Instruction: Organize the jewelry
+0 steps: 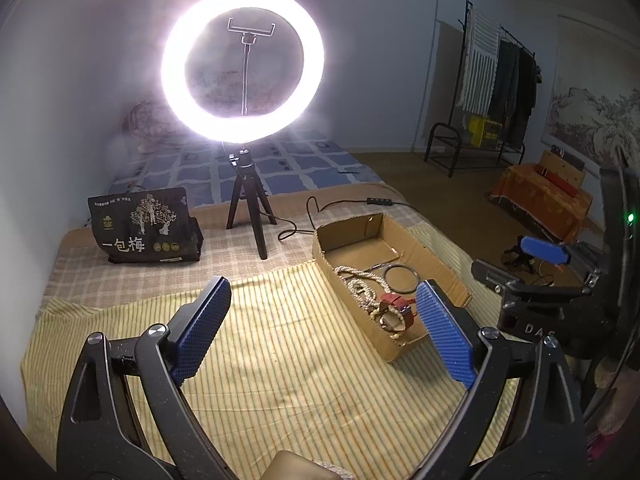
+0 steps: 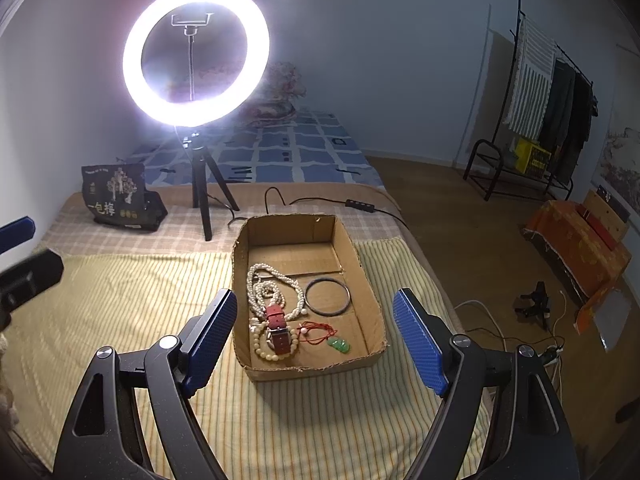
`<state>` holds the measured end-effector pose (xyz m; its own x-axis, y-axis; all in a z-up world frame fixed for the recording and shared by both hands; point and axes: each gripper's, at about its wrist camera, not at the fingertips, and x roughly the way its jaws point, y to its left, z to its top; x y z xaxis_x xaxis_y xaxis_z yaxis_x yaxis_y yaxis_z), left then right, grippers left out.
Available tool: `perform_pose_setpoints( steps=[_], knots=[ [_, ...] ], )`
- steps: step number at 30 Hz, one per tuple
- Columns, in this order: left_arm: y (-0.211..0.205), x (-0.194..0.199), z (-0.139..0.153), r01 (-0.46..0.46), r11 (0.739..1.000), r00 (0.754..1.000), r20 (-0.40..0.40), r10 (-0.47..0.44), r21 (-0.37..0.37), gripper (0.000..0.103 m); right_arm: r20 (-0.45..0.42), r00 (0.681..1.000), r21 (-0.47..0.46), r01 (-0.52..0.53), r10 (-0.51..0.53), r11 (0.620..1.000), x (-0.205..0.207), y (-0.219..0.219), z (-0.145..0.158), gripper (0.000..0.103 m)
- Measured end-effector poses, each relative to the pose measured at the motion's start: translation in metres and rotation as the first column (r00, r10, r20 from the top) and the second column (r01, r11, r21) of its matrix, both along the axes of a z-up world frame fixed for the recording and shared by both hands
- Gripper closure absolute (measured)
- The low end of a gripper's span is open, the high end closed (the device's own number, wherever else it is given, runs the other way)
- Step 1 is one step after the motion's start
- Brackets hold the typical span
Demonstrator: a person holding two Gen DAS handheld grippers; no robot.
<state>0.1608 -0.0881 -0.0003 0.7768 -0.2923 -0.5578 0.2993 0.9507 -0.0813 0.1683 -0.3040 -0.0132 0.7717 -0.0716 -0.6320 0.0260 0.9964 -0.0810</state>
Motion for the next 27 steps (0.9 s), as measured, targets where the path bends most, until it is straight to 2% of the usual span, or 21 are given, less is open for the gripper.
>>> perform_pose_setpoints(
  steps=[5, 9, 27],
  knots=[
    [0.0030, 0.0003, -0.0004, -0.016, 1.000, 1.000, 0.009, 0.016, 0.016, 0.007, 0.002, 1.000, 0.002, 0.001, -0.001, 1.000, 0.0013, 0.0020, -0.0004, 0.023],
    [0.0050, 0.0013, -0.0021, -0.020, 0.999, 1.000, 0.012, 0.020, 0.025, 0.002, 0.001, 1.000, -0.001, 0.003, -0.003, 1.000, 0.0022, 0.0027, -0.0009, 0.023],
    [0.0046, 0.0038, -0.0048, -0.032, 0.998, 0.999, 0.001, 0.032, 0.060, 0.001, 0.006, 1.000, -0.011, 0.013, -0.013, 1.000, 0.0009, 0.0028, -0.0022, 0.023]
  ],
)
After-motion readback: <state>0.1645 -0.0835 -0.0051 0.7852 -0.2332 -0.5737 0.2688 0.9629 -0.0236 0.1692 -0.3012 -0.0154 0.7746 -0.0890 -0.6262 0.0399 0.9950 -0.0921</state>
